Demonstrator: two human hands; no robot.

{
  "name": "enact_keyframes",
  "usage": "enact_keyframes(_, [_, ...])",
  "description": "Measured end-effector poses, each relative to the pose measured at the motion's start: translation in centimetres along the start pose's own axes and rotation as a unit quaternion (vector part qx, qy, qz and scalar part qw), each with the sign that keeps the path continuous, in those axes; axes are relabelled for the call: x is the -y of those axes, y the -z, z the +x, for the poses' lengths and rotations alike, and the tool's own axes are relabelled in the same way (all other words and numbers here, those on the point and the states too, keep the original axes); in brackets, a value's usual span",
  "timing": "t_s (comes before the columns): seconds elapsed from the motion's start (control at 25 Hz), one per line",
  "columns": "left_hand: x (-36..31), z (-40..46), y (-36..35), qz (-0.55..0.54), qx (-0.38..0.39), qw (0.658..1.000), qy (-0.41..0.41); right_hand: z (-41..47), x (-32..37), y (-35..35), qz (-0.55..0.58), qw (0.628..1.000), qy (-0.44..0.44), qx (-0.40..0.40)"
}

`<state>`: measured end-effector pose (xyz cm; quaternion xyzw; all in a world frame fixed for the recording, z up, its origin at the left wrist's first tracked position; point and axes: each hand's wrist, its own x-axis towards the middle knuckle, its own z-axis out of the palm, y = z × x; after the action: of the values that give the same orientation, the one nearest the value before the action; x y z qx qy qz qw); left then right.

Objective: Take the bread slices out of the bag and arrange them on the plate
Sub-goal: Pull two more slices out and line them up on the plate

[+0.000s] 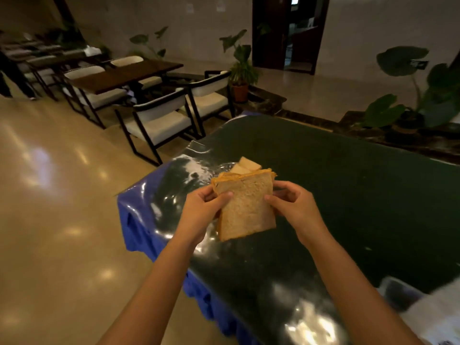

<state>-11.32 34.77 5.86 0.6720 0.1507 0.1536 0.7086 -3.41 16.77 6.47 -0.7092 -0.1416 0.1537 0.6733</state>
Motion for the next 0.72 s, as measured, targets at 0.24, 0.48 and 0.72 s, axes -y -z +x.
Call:
enact_keyframes(0.24, [-0.3,4.8,7.6,0.003,-0.034,0.999,0.028,4.8,-0.5,-8.6,0.042,0.999,-0.031,-0.012])
enact_keyframes(0.48, [2.5,12.2,9.0,0.026,-0.06,0.997,0.049,12.4,-3.1,-10.3,0.078,0.991,-0.093,-0.06])
enact_keyframes(0.72, [6.3,19.6,8.9,0.088,0.009,0.994,0.063,18.5,-8.0,-11.1,0.132,0.967,-0.172,-0.132])
